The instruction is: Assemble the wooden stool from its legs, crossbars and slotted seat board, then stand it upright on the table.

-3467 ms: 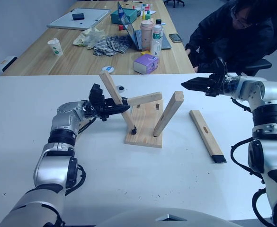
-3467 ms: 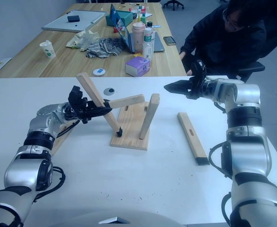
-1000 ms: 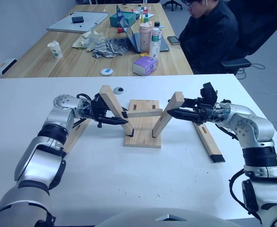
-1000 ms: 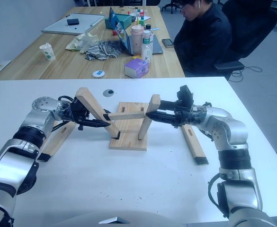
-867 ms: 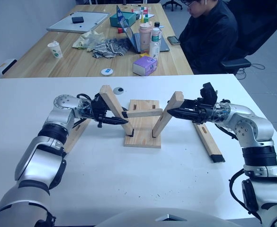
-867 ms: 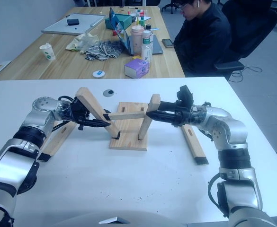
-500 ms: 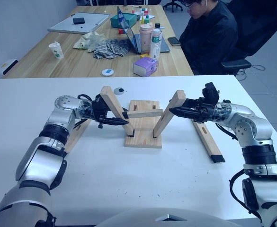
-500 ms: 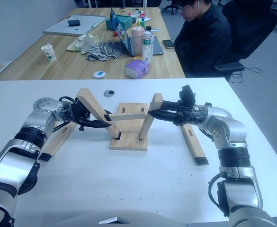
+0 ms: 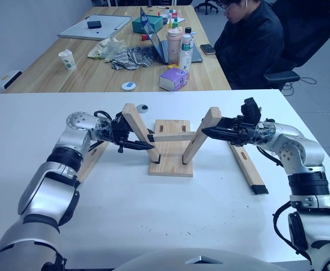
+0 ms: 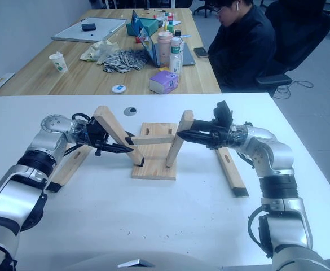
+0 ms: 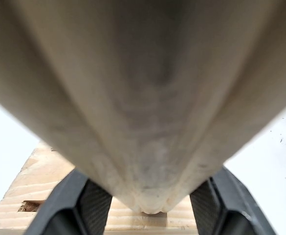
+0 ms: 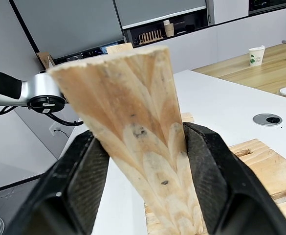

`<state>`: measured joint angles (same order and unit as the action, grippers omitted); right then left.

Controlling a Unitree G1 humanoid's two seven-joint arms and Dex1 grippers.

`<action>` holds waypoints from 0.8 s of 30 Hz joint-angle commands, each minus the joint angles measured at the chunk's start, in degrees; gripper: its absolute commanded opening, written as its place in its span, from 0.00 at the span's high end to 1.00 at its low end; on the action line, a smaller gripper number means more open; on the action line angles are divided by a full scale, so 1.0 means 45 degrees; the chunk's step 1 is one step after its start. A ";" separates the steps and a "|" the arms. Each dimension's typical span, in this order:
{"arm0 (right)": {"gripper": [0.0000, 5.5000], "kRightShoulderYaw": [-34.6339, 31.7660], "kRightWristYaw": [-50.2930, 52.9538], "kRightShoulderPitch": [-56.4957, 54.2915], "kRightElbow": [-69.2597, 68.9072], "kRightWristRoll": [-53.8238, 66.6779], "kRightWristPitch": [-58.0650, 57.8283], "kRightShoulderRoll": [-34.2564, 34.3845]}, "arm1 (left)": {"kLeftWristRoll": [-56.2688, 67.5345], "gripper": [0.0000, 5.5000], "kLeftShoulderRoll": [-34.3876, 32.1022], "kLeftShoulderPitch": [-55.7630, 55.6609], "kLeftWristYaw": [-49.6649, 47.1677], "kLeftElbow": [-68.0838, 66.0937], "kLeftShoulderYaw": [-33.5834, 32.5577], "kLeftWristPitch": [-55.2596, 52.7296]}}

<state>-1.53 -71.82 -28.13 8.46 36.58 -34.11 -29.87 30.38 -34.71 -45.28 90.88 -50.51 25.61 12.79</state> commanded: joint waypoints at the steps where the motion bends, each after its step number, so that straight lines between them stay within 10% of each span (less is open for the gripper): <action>1: 0.57 -0.0207 0.0869 0.0356 -0.0153 -0.0100 -0.0368 0.0018 | -0.3214 0.63 -0.0608 0.1313 0.0355 -0.0846 0.2206 -0.0284; 20: 0.58 -0.0505 0.2250 0.0930 -0.1191 0.0369 -0.1197 -0.0105 | -0.5404 0.63 -0.0459 0.1992 -0.0880 -0.1484 0.3606 -0.0305; 24: 0.43 -0.1123 0.2075 0.0725 -0.1301 0.0567 -0.1348 -0.0833 | -0.5101 0.63 -0.0323 0.2016 -0.0988 -0.1210 0.3441 -0.0852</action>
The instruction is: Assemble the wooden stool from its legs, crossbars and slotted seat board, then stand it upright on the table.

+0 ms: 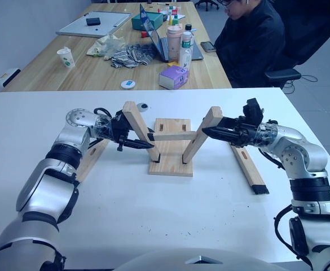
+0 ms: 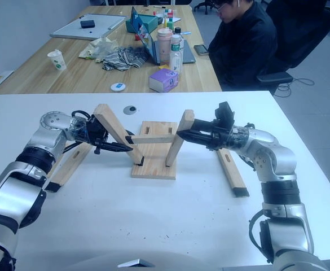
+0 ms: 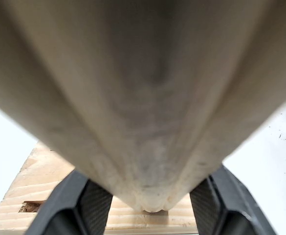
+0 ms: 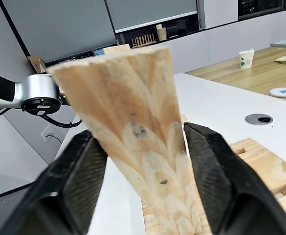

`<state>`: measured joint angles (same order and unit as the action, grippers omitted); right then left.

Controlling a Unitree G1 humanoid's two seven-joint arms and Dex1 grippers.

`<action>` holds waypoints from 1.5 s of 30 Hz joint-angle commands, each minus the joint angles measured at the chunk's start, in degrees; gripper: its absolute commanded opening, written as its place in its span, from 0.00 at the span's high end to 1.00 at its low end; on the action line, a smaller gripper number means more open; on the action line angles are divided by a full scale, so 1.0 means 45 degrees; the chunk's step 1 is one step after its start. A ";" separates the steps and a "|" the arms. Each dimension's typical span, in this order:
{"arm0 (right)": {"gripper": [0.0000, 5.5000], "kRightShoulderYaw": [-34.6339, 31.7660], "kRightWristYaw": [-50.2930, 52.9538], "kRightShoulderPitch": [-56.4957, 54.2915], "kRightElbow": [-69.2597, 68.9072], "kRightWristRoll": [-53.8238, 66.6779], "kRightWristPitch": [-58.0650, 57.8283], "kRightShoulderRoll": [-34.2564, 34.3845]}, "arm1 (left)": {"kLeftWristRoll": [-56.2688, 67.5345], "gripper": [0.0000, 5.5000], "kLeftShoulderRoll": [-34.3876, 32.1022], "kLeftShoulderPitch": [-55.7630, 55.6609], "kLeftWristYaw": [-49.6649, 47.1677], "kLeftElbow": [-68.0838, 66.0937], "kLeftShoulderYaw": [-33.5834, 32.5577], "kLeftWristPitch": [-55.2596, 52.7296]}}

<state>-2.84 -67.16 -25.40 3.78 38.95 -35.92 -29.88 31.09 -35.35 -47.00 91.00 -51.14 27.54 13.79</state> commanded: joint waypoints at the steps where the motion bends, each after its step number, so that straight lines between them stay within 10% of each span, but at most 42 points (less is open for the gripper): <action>1: 0.39 -0.0977 0.0942 0.0052 -0.0296 0.0095 -0.1001 -0.1043 | -0.5200 0.63 -0.0152 0.2416 -0.1061 -0.0967 0.2983 -0.1203; 12: 0.35 -0.1297 -0.2259 -0.6776 0.1909 -0.0556 0.0071 -0.5009 | -0.3986 0.63 0.0180 0.3361 -0.2134 0.1774 0.2769 -0.3884; 23: 0.35 0.5637 -0.3271 -1.1340 -0.0642 -0.4651 0.0401 -0.2010 | -0.4485 0.63 -0.0434 0.3877 -0.3194 0.3058 0.3070 -0.4178; 39: 0.35 0.9539 -0.4321 -1.1086 0.0297 -0.7648 0.1791 0.0256 | -0.4619 0.63 -0.0883 0.3571 -0.2736 0.2515 0.3078 -0.3981; 45: 0.53 1.0597 -0.3710 -1.0659 0.2110 -0.9378 0.3371 0.1169 | -0.4742 0.63 -0.0869 0.3308 -0.2649 0.2371 0.3139 -0.3920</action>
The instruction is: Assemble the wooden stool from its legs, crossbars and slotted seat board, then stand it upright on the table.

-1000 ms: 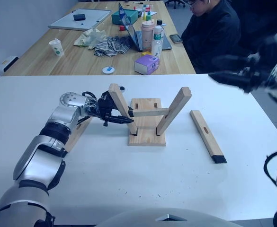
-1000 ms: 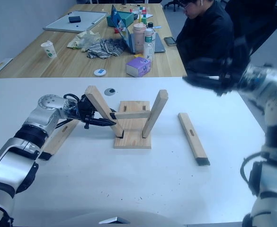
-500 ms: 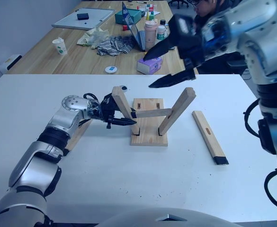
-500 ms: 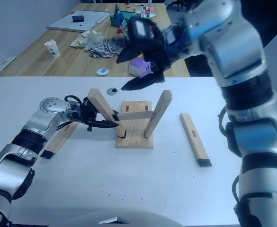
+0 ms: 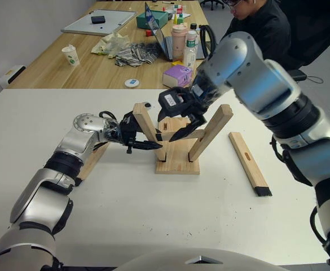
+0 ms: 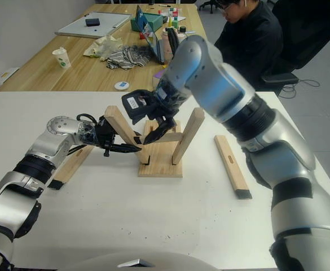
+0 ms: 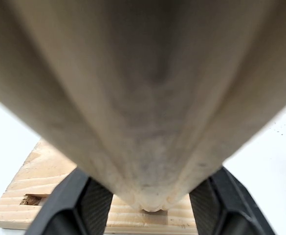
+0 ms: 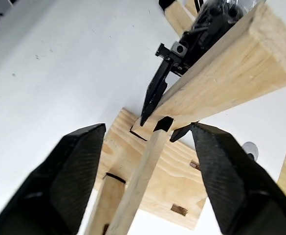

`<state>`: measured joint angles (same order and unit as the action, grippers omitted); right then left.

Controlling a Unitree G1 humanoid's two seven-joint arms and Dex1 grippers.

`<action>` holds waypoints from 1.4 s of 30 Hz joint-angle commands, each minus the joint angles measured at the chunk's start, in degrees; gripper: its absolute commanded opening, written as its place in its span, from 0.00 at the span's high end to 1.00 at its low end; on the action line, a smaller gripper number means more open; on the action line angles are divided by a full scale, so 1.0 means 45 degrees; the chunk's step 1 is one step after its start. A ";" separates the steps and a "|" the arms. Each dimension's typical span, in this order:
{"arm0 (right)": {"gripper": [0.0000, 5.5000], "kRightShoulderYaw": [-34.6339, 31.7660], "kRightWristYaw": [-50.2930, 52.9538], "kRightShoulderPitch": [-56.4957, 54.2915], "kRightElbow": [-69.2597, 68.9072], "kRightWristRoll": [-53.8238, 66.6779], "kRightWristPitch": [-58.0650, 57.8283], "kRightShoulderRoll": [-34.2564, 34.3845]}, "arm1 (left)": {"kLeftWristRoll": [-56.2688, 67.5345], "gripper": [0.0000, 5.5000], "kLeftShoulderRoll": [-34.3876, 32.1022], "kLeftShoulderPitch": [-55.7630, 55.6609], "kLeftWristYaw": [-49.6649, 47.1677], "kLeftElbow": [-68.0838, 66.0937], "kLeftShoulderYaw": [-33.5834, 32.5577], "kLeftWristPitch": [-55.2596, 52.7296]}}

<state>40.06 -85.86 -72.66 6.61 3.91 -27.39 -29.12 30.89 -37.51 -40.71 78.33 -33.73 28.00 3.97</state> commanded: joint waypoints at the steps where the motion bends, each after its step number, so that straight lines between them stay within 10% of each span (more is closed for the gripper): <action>1: 0.56 0.1147 0.0460 -0.0105 0.1754 -0.1794 0.1670 0.1128 | -0.4686 0.63 -0.0394 0.1901 0.0185 -0.1470 0.3038 -0.1758; 16: 1.00 0.1316 -0.0390 0.0745 0.3503 -0.2145 0.1455 0.1443 | -0.4751 0.63 -0.0260 0.1650 0.0303 -0.1564 0.3224 -0.1771; 42: 1.00 -0.1085 0.0013 0.1297 0.2114 -0.0681 -0.0973 0.0722 | -0.4710 0.63 -0.0295 0.1365 0.0592 -0.1887 0.3426 -0.1658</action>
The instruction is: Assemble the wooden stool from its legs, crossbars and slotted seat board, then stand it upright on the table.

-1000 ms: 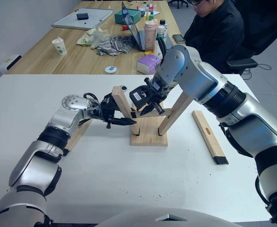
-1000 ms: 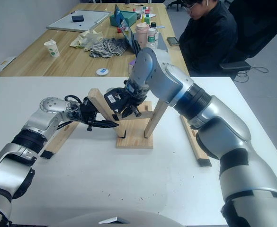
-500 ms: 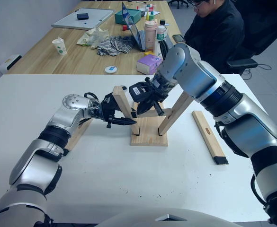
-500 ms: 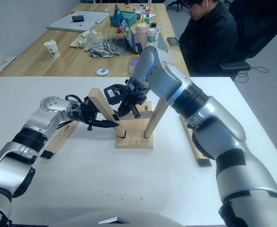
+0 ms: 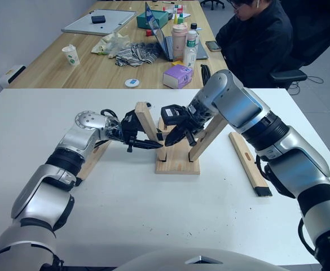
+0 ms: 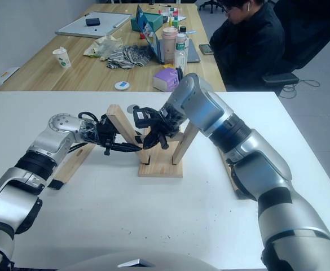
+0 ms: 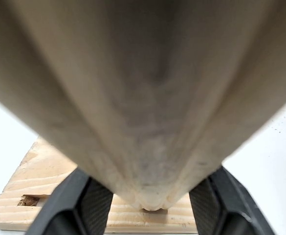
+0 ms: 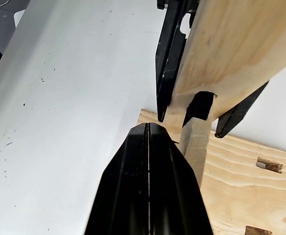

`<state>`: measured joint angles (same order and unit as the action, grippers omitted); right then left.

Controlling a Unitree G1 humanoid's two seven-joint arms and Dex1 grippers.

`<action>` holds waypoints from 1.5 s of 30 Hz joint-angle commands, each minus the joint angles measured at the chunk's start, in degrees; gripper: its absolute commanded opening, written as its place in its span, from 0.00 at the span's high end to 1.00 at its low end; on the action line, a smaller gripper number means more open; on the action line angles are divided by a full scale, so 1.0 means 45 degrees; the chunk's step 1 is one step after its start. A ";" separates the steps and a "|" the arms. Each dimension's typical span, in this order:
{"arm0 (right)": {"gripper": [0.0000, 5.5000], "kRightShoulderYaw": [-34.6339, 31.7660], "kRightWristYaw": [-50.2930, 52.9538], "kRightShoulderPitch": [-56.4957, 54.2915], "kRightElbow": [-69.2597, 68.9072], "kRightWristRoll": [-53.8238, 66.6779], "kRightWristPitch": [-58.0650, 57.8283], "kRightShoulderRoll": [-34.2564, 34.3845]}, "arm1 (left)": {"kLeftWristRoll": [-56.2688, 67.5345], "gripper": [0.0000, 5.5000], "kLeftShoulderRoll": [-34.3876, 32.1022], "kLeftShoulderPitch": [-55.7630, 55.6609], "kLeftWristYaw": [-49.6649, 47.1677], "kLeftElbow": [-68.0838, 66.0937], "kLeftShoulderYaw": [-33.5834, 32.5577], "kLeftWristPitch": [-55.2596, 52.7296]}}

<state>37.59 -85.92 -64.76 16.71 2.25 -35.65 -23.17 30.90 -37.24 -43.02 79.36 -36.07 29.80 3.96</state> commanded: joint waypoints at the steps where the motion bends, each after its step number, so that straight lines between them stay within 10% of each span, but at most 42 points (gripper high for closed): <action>1: 1.00 -0.0433 -0.0174 -0.0576 -0.0143 -0.0464 0.1256 -0.0778 | -0.4708 0.63 -0.0342 0.1890 0.0340 -0.1397 0.3018 -0.1647; 17: 0.60 -0.0249 -0.1453 -0.3885 0.2566 -0.1251 0.3852 -0.1496 | -0.4553 0.63 -0.0506 0.1997 0.0102 -0.1399 0.2797 -0.1815; 45: 0.59 0.4601 -0.1457 -0.5137 0.2052 0.0326 0.4962 -0.1254 | -0.3998 0.63 -0.0777 0.2576 -0.0607 -0.0466 0.2408 -0.2687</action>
<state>55.52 -92.24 -83.49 26.78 6.37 -16.13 -31.84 31.05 -37.85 -42.11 78.18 -34.72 29.80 2.54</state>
